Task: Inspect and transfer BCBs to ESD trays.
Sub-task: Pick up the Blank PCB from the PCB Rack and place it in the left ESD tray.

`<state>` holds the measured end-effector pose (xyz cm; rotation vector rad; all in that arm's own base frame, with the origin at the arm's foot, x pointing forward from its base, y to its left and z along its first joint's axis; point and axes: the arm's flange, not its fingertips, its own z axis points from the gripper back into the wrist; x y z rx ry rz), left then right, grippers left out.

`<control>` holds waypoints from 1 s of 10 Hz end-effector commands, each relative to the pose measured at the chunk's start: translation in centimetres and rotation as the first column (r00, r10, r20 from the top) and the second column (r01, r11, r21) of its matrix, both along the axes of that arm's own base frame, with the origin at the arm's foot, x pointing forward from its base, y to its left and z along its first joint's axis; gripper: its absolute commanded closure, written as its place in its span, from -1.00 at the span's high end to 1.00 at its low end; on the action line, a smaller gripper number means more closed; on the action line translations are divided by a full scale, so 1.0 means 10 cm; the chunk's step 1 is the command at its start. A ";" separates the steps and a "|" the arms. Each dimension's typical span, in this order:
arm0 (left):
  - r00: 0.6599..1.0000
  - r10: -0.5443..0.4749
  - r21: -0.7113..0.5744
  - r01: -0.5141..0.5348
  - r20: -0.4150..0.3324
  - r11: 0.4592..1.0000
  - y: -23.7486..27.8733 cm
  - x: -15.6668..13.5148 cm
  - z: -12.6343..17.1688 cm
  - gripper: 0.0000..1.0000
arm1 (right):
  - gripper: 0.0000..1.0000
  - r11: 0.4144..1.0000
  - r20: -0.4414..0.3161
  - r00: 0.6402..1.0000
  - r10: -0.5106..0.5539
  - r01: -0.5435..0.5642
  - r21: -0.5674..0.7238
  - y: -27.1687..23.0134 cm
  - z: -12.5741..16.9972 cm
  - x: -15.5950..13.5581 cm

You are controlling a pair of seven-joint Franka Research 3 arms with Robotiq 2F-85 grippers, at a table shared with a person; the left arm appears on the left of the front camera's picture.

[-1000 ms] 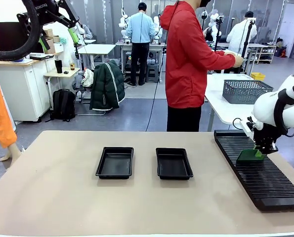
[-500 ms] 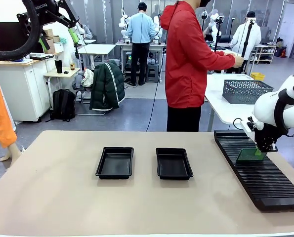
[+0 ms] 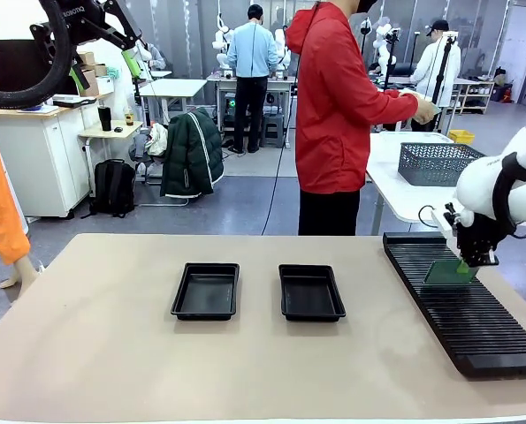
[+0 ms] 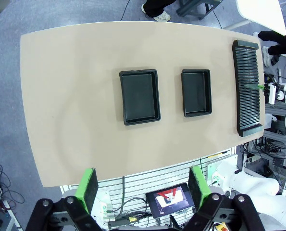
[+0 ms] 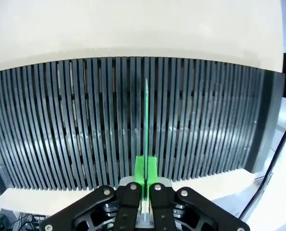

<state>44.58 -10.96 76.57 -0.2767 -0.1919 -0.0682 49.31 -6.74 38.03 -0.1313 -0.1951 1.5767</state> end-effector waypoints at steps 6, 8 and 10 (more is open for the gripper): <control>1.000 0.000 0.000 0.000 0.000 1.000 0.00 0.00 0.00 1.00 | -1.00 0.999 -0.003 1.000 -0.015 0.015 -0.040 0.00 1.45 0.14; 1.000 0.000 0.000 0.000 0.000 1.000 0.00 0.00 0.00 1.00 | -1.00 0.999 -0.005 1.000 -0.025 0.025 -0.025 -0.04 1.85 0.17; 1.000 0.000 0.000 0.000 0.000 1.000 0.00 0.00 0.00 1.00 | -1.00 0.999 0.004 0.999 -0.038 0.038 -0.011 -0.06 2.14 0.20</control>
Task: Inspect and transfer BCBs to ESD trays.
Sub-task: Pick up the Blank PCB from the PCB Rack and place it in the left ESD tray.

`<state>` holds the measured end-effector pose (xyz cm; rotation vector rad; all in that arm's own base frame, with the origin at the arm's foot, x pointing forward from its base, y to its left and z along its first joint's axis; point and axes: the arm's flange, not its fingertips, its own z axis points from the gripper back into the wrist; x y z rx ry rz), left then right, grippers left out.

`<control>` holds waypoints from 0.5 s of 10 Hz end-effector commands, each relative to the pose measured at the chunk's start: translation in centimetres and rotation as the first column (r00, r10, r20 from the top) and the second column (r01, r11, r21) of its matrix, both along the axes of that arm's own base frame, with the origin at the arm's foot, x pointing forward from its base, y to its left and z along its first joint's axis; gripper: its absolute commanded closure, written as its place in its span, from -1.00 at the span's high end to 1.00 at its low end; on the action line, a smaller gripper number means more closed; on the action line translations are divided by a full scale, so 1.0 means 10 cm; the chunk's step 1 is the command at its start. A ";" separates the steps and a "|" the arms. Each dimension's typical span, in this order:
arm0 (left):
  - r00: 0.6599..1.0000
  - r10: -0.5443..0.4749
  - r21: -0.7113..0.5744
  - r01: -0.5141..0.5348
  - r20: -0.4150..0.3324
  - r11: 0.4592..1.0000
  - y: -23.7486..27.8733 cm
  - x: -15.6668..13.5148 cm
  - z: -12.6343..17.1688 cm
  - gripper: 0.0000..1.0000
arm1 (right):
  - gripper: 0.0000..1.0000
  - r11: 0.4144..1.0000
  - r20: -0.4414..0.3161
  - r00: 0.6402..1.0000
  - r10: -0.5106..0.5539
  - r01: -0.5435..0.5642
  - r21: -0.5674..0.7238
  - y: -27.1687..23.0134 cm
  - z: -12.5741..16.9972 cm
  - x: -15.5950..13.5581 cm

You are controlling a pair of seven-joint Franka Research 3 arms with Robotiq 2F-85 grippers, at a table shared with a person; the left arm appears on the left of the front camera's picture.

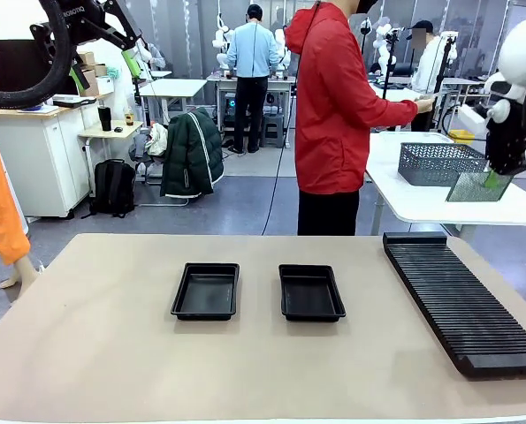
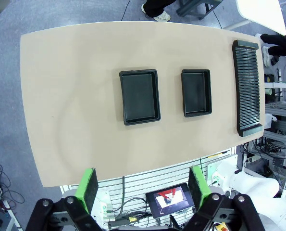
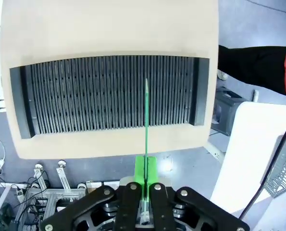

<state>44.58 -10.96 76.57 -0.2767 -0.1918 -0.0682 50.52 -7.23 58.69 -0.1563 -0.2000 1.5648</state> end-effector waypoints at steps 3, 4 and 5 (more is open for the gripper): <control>1.000 0.000 0.000 0.000 0.000 1.000 0.00 0.00 0.00 1.00 | -1.00 0.999 -0.001 0.999 -0.047 0.047 -0.005 -0.06 0.34 0.09; 1.000 0.000 0.000 0.000 0.000 1.000 0.00 0.00 0.00 1.00 | -1.00 0.999 0.002 0.999 -0.050 0.050 0.003 -0.08 0.38 0.09; 1.000 0.000 0.000 0.000 0.000 1.000 0.00 0.00 0.00 1.00 | -1.00 0.998 0.002 0.999 -0.054 0.054 0.010 -0.10 0.39 0.11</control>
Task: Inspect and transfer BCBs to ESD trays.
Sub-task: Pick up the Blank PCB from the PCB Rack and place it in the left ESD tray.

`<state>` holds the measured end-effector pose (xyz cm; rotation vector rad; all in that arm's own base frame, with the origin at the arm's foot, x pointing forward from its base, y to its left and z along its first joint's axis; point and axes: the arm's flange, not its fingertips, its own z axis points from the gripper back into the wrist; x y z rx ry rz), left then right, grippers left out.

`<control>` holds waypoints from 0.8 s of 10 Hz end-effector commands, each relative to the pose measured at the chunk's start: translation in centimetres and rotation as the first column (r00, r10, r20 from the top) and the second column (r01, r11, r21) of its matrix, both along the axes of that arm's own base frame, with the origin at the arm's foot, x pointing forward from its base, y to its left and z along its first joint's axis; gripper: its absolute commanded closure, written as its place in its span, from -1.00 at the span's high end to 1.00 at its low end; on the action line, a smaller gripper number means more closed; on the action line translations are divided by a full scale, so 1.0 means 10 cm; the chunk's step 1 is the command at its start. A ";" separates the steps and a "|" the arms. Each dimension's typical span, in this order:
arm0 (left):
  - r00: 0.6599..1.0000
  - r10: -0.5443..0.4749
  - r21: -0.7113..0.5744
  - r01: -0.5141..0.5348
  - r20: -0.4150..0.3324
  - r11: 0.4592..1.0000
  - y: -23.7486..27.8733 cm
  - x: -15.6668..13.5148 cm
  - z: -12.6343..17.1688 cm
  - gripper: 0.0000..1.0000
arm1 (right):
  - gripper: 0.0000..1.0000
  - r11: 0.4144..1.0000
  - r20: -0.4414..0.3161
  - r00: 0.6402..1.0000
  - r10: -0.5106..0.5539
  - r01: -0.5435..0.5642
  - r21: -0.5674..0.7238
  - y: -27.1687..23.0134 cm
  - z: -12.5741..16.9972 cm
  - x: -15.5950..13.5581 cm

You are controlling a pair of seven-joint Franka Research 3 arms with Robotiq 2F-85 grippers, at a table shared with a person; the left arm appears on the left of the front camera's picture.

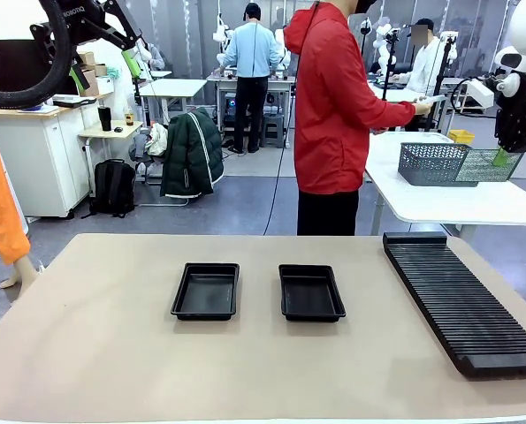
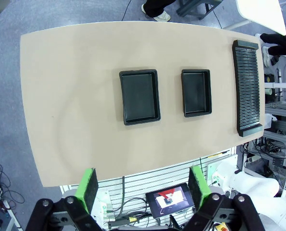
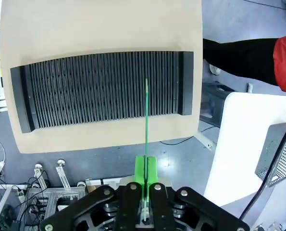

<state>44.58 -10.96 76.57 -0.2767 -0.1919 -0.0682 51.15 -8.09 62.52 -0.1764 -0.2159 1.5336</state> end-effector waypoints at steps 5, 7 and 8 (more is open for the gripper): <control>1.000 0.000 0.000 0.000 0.000 1.000 0.00 0.00 0.00 1.00 | -1.00 1.000 0.000 1.000 0.000 0.000 0.000 0.00 0.00 0.00; 1.000 0.000 0.000 0.000 0.000 1.000 0.00 0.00 0.00 1.00 | -1.00 1.000 0.000 1.000 0.000 0.000 0.000 0.00 0.00 0.00; 1.000 0.000 0.000 0.000 0.000 1.000 0.00 0.00 0.00 1.00 | -1.00 1.000 0.000 1.000 0.000 0.000 0.000 0.00 0.00 0.00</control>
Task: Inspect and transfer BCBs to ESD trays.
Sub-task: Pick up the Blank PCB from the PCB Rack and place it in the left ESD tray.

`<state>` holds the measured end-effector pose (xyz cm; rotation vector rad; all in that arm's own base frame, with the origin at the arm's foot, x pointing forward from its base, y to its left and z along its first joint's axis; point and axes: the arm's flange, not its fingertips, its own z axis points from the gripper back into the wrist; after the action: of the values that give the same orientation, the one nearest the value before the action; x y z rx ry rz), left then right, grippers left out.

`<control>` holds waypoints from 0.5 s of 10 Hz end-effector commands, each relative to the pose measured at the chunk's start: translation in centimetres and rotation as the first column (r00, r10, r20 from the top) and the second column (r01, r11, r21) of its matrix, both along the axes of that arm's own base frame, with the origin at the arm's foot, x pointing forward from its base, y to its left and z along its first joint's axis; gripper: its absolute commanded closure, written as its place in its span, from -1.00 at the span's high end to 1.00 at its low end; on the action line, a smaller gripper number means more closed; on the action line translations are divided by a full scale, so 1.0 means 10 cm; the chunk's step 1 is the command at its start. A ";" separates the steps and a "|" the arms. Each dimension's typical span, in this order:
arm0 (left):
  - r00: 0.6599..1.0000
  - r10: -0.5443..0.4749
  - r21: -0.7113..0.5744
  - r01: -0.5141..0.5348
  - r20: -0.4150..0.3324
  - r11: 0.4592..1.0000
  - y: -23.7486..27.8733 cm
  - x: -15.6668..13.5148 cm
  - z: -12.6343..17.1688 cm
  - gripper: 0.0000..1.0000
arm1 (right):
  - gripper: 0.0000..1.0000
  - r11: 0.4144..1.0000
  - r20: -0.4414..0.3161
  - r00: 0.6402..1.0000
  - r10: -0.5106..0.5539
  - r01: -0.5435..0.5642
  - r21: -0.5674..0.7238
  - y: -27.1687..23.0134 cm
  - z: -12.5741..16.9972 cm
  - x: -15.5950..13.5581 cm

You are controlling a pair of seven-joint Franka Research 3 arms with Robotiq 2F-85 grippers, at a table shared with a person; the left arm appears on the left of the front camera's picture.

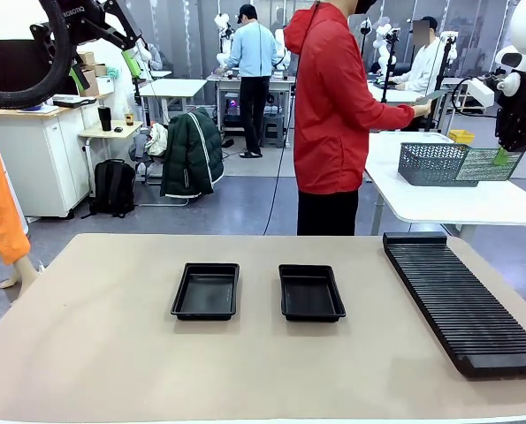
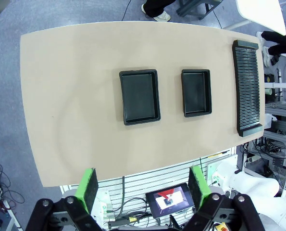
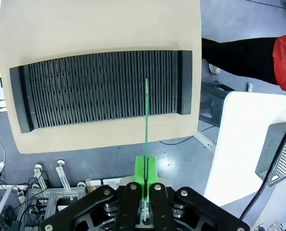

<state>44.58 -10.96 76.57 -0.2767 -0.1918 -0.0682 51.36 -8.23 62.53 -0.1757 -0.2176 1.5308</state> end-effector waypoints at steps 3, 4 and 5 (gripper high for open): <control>1.000 0.000 0.000 0.000 0.000 1.000 0.00 0.00 0.00 1.00 | -1.00 1.000 -0.001 1.000 0.003 -0.003 -0.002 0.01 0.00 -0.02; 1.000 0.000 0.000 0.000 0.000 1.000 0.00 0.00 0.00 1.00 | -1.00 1.000 -0.001 1.000 0.003 -0.003 -0.002 0.01 0.00 -0.02; 1.000 0.000 0.000 0.000 0.000 1.000 0.00 0.00 0.00 1.00 | -1.00 1.000 -0.001 1.000 0.003 -0.003 -0.002 0.01 0.00 -0.02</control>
<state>44.58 -10.96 76.57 -0.2767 -0.1918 -0.0682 51.36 -8.23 62.53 -0.1757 -0.2176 1.5308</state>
